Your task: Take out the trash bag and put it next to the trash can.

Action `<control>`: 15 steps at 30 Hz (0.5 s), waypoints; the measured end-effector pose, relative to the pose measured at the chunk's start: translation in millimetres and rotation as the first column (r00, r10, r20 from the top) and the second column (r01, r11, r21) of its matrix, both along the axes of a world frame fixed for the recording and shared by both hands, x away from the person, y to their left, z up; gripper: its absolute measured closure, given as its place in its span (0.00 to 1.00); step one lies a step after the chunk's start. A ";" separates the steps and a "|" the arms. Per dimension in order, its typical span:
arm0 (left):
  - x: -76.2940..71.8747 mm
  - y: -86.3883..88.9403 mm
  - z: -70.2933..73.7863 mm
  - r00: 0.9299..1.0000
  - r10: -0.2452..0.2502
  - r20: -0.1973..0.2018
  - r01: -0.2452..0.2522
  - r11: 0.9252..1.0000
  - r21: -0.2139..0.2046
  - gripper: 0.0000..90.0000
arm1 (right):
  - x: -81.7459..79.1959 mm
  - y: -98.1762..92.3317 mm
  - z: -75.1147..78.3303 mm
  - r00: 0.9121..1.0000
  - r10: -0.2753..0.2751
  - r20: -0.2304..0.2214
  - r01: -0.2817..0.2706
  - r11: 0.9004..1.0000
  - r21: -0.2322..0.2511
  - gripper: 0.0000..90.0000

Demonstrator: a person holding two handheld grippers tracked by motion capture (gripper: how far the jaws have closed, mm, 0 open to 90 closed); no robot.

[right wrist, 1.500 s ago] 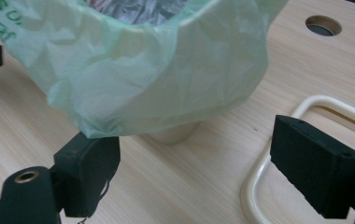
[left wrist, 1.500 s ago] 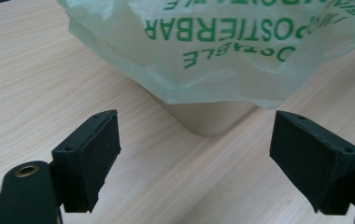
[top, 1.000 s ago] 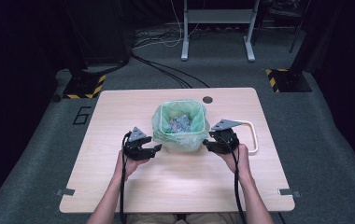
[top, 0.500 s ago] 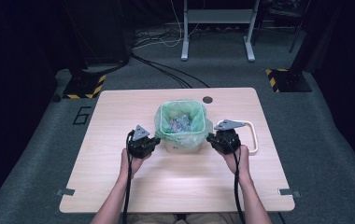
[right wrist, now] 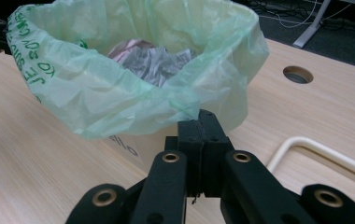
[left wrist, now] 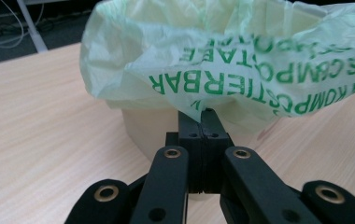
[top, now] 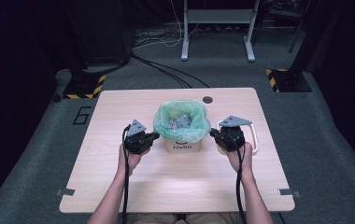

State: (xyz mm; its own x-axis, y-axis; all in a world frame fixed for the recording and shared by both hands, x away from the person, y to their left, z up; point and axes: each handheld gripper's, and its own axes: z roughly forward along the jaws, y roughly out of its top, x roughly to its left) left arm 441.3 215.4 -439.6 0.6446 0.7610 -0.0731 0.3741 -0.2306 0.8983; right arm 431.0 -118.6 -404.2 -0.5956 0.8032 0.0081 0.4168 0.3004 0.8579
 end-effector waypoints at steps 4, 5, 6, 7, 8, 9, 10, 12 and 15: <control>2.4 2.9 10.4 1.000 -0.002 0.017 0.002 1.000 -0.019 1.00 | 1.6 -0.7 7.7 1.000 0.004 0.015 -0.004 1.000 0.000 1.00; 3.3 3.4 12.9 1.000 -0.003 0.018 0.003 1.000 -0.017 1.00 | 2.1 -1.0 10.0 1.000 0.005 0.013 -0.005 1.000 0.004 1.00; 4.4 3.4 15.1 1.000 -0.002 0.019 0.002 1.000 -0.019 1.00 | 4.0 -1.0 14.3 1.000 0.004 0.020 -0.004 1.000 -0.006 1.00; 5.4 3.6 17.4 1.000 -0.003 0.021 0.003 1.000 -0.016 1.00 | 4.8 -0.8 16.6 1.000 0.006 0.018 -0.006 1.000 -0.009 1.00; 6.5 3.6 19.7 1.000 -0.002 0.024 0.002 1.000 -0.014 1.00 | 4.8 -0.8 16.6 1.000 0.006 0.018 -0.006 1.000 -0.009 1.00; 7.5 3.6 21.8 1.000 0.000 0.026 0.001 1.000 -0.013 1.00 | 6.0 -0.4 18.7 1.000 0.004 0.023 -0.003 1.000 -0.018 1.00; 8.5 3.6 23.7 1.000 -0.001 0.031 0.002 1.000 -0.013 1.00 | 7.3 0.0 20.9 1.000 0.003 0.020 -0.003 1.000 -0.026 1.00; 11.3 3.8 26.7 0.999 0.004 0.037 -0.003 1.000 -0.015 1.00 | 10.0 0.9 25.0 1.000 -0.001 0.023 0.002 0.999 -0.041 1.00; 18.1 5.2 29.1 1.000 0.006 0.025 -0.006 1.000 -0.019 1.00 | 18.4 2.4 33.6 1.000 -0.006 0.026 0.007 0.999 -0.053 1.00</control>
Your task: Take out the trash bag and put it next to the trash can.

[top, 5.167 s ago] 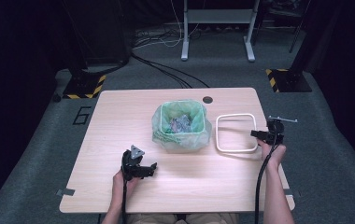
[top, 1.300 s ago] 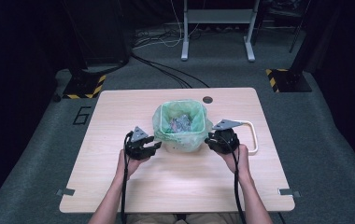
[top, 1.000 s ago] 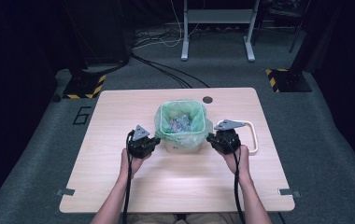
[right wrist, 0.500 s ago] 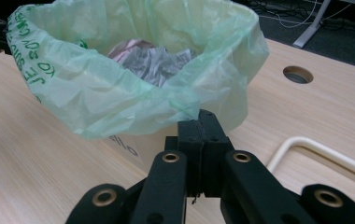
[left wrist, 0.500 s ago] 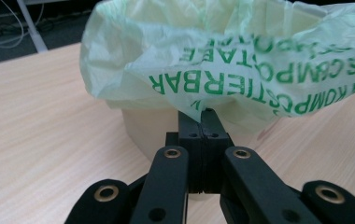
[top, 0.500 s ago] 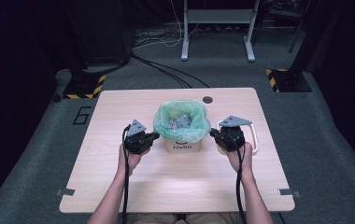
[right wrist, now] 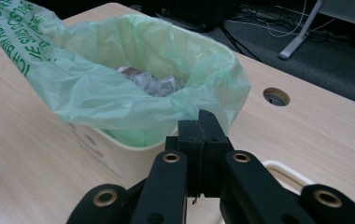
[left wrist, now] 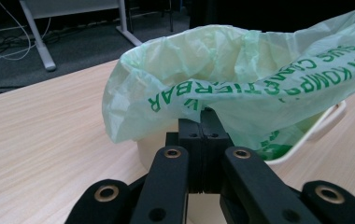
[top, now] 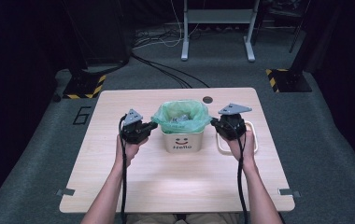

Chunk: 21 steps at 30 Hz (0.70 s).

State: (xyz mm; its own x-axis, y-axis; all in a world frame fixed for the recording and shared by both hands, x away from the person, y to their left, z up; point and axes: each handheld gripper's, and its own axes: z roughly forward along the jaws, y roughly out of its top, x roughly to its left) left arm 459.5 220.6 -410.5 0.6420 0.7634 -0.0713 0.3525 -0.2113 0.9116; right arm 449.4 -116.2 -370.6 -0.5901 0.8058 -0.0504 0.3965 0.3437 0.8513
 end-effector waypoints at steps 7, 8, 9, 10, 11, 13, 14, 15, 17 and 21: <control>15.5 2.0 8.3 0.999 -0.001 -0.048 0.001 1.000 -0.008 1.00 | 14.2 6.2 9.7 1.000 0.008 -0.002 -0.008 1.000 -0.008 1.00; 17.6 2.3 9.8 0.998 -0.004 -0.058 0.003 1.000 -0.011 1.00 | 16.3 7.0 10.3 1.000 0.009 -0.007 -0.009 1.000 -0.006 1.00; 19.7 2.6 11.5 0.998 -0.007 -0.068 0.006 1.000 -0.014 1.00 | 18.7 7.9 10.7 1.000 0.008 -0.007 -0.008 1.000 -0.010 1.00; 21.5 2.9 13.1 0.997 -0.005 -0.071 0.004 1.000 -0.012 1.00 | 21.1 8.3 10.8 1.000 0.008 -0.011 -0.009 1.000 -0.010 1.00; 23.7 3.3 14.7 0.996 -0.011 -0.084 0.010 1.000 -0.009 1.00 | 23.3 8.5 10.9 1.000 0.007 -0.016 -0.007 1.000 -0.004 1.00; 28.2 3.8 16.7 0.994 -0.019 -0.107 0.018 1.000 -0.017 1.00 | 27.6 8.8 11.3 1.000 0.006 -0.025 -0.006 1.000 0.004 1.00; 30.6 4.0 17.8 0.993 -0.023 -0.119 0.022 1.000 -0.014 1.00 | 29.6 9.1 11.5 1.000 0.005 -0.025 -0.005 1.000 0.005 1.00; 32.7 4.1 18.6 0.992 -0.027 -0.123 0.025 1.000 -0.016 1.00 | 31.5 9.5 11.7 0.999 0.006 -0.032 -0.005 1.000 0.009 1.00; 37.3 4.3 20.1 0.990 -0.028 -0.138 0.026 0.999 -0.020 1.00 | 35.8 10.3 11.8 0.999 0.005 -0.040 -0.004 1.000 0.013 1.00; 46.4 1.2 24.1 0.986 -0.036 -0.163 0.036 0.999 -0.005 1.00 | 44.2 12.9 13.6 0.999 0.004 -0.054 -0.003 1.000 0.010 1.00</control>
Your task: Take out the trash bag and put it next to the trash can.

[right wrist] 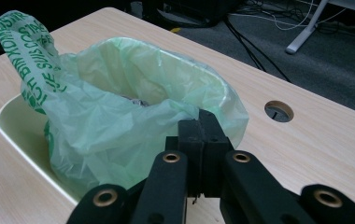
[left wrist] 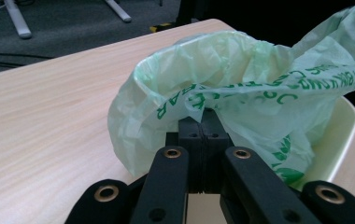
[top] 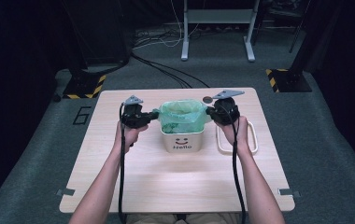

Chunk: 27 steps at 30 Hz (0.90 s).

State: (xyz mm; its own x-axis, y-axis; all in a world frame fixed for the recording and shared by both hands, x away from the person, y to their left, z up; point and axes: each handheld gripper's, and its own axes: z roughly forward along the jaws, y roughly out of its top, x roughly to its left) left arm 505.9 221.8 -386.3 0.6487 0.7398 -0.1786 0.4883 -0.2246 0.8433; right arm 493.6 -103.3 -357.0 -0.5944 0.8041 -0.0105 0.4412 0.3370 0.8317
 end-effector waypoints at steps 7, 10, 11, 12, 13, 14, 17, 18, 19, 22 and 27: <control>15.4 -7.2 11.5 1.000 0.016 0.005 -0.016 1.000 0.019 1.00 | 15.5 8.3 8.2 1.000 0.002 -0.013 -0.003 1.000 -0.018 1.00; 21.4 -8.4 14.4 1.000 0.024 0.000 -0.024 1.000 0.019 1.00 | 22.9 11.0 10.3 1.000 0.002 -0.031 -0.002 1.000 -0.013 1.00; 23.5 -8.4 15.5 1.000 0.027 -0.002 -0.027 0.999 0.019 1.00 | 25.3 12.2 11.1 0.999 -0.001 -0.041 0.001 1.000 -0.013 1.00; 25.7 -8.7 16.5 1.000 0.027 -0.008 -0.026 0.999 0.018 1.00 | 27.9 13.3 11.9 0.999 -0.001 -0.044 0.001 1.000 -0.018 1.00; 27.6 -9.3 17.4 1.000 0.026 -0.009 -0.026 1.000 0.014 1.00 | 29.8 14.7 12.8 0.999 -0.003 -0.047 0.003 1.000 -0.014 1.00; 29.0 -10.4 18.4 1.000 0.027 -0.004 -0.027 0.999 0.023 1.00 | 32.2 15.8 13.6 0.999 0.001 -0.055 -0.002 1.000 -0.009 1.00; 35.2 -13.5 21.5 1.000 0.026 -0.013 -0.026 0.999 0.031 1.00 | 38.1 20.9 16.6 0.998 -0.007 -0.060 0.006 1.000 -0.014 1.00; 37.4 -14.7 22.5 0.999 0.030 -0.019 -0.030 0.999 0.024 1.00 | 39.9 22.8 17.8 0.998 -0.011 -0.061 0.011 1.000 -0.016 1.00; 39.8 -15.9 23.3 0.999 0.033 -0.019 -0.032 0.999 0.027 1.00 | 41.9 25.0 19.1 0.998 -0.012 -0.063 0.011 1.000 -0.022 1.00; 47.8 -20.7 23.9 0.999 0.039 -0.037 -0.038 0.998 0.046 1.00 | 52.4 31.9 25.0 0.997 -0.019 -0.068 0.018 1.000 -0.013 1.00; 58.1 -24.8 15.7 0.995 0.058 -0.077 -0.051 0.995 0.091 1.00 | 63.9 40.9 11.1 0.992 -0.031 -0.118 0.025 0.998 -0.053 0.99</control>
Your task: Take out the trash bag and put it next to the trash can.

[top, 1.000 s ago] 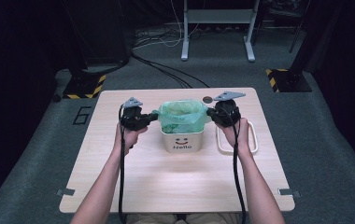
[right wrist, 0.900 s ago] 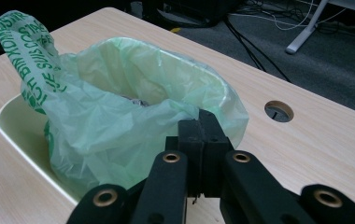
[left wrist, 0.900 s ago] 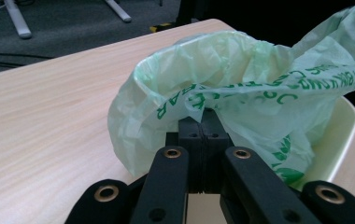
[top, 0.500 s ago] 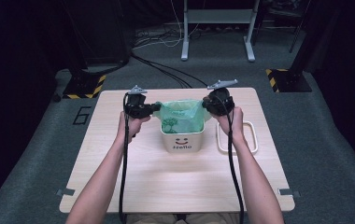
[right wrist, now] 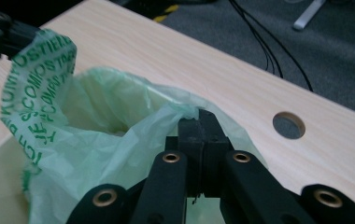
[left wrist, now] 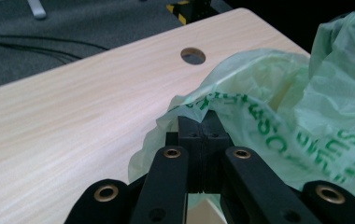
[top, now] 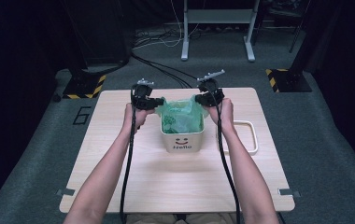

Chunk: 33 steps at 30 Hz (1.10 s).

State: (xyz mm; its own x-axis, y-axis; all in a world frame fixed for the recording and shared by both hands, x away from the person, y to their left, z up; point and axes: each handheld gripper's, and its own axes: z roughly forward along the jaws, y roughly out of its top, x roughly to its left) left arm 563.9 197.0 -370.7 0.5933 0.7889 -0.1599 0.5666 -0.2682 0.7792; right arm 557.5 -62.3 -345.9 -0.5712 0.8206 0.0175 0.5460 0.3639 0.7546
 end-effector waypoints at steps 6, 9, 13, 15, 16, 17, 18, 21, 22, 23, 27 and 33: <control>6.4 1.4 -8.5 0.999 -0.004 -0.050 0.004 1.000 -0.004 0.90 | 5.3 -0.1 -20.1 0.999 -0.016 -0.046 0.016 1.000 -0.004 0.90; 8.4 1.1 -9.7 0.998 -0.004 -0.058 0.004 1.000 0.008 0.78 | 7.4 -2.2 -24.3 0.998 -0.038 -0.051 0.037 0.999 -0.020 0.72; 13.7 2.9 -15.9 0.995 0.016 -0.097 -0.013 0.999 0.032 0.59 | 13.1 -9.3 -29.3 0.994 -0.071 -0.079 0.069 0.997 -0.022 0.56; 16.3 4.7 -18.6 0.993 0.032 -0.110 -0.029 0.999 0.029 0.52 | 16.4 -12.4 -32.9 0.992 -0.087 -0.093 0.086 0.996 -0.021 0.49; 17.7 5.5 -20.2 0.992 0.038 -0.118 -0.035 0.999 0.026 0.49 | 18.4 -14.1 -34.9 0.990 -0.088 -0.110 0.087 0.996 -0.016 0.48; 19.7 6.5 -22.9 0.990 0.039 -0.135 -0.037 0.999 0.017 0.46 | 20.0 -15.3 -36.7 0.988 -0.093 -0.122 0.093 0.996 -0.008 0.48; 21.1 7.4 -24.7 0.988 0.035 -0.148 -0.033 0.999 0.012 0.46 | 21.8 -17.2 -38.9 0.986 -0.092 -0.141 0.095 0.995 0.013 0.49; 26.0 12.3 -33.2 0.977 0.006 -0.212 -0.021 0.997 -0.068 0.46 | 25.5 -20.7 -44.7 0.980 -0.074 -0.186 0.086 0.995 0.053 0.56; 26.7 13.4 -34.8 0.974 -0.002 -0.225 -0.018 0.996 -0.089 0.48 | 26.4 -22.3 -47.2 0.978 -0.062 -0.201 0.078 0.994 0.075 0.60; 27.1 14.6 -36.1 0.972 -0.018 -0.235 -0.012 0.992 -0.124 0.51 | 26.7 -23.1 -48.3 0.977 -0.059 -0.207 0.078 0.993 0.086 0.64; 25.3 13.6 -35.1 0.971 -0.052 -0.233 0.015 0.988 -0.156 0.69 | 25.0 -24.0 -48.4 0.978 -0.044 -0.203 0.068 0.991 0.112 0.79; 17.0 5.7 -27.0 0.983 0.022 -0.184 -0.039 0.996 -0.085 0.80 | 20.1 -23.1 -41.0 0.987 -0.060 -0.151 0.076 0.992 0.098 0.86</control>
State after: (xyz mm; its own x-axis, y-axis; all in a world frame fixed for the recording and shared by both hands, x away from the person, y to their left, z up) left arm 580.9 202.7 -397.7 0.5236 0.7843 -0.3329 0.7086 -0.1839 0.6812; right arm 577.6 -85.4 -387.0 -0.4990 0.8468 0.1841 0.6751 0.2467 0.6952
